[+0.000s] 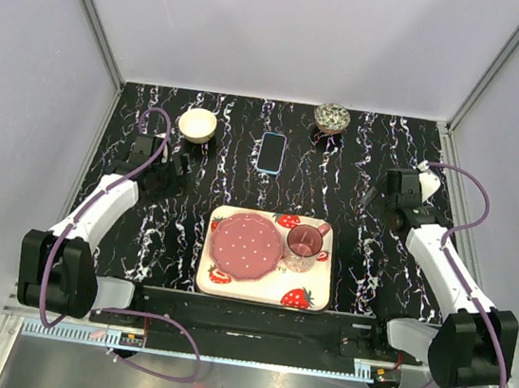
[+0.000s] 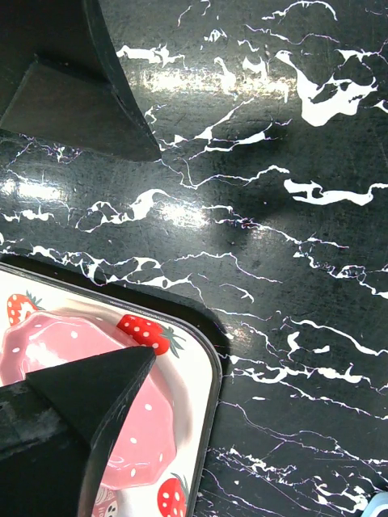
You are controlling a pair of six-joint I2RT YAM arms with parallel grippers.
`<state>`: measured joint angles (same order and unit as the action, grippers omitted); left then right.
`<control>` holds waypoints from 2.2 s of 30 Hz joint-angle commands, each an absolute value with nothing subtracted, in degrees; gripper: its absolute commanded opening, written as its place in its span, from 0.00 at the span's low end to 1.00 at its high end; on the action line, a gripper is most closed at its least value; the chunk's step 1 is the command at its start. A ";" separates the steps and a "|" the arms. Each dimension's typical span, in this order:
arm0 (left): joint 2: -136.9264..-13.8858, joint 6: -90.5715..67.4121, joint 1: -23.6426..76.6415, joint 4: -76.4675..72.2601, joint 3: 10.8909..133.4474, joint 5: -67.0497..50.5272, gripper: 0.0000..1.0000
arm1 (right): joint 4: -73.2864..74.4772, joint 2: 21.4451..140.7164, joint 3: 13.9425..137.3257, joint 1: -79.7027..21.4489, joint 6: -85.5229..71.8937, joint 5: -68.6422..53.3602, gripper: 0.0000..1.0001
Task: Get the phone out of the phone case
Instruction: Pick up the phone at the center of the board.
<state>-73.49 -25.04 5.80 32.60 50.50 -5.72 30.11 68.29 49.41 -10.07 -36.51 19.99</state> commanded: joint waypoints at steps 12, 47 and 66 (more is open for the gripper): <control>-73.74 -24.96 5.98 31.55 52.56 -7.29 0.99 | 33.13 71.19 50.89 -10.02 -39.28 25.74 1.00; -73.04 -25.14 9.84 31.29 59.76 -20.40 0.99 | 37.62 100.11 65.57 18.54 -77.25 5.54 1.00; -72.68 -25.23 9.84 32.52 59.15 -20.21 0.99 | 38.49 106.35 69.52 20.74 -86.75 9.76 1.00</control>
<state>-73.23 -25.71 9.91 33.39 58.06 -19.73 38.26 104.88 67.37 19.92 -83.85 6.50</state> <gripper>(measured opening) 0.987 0.994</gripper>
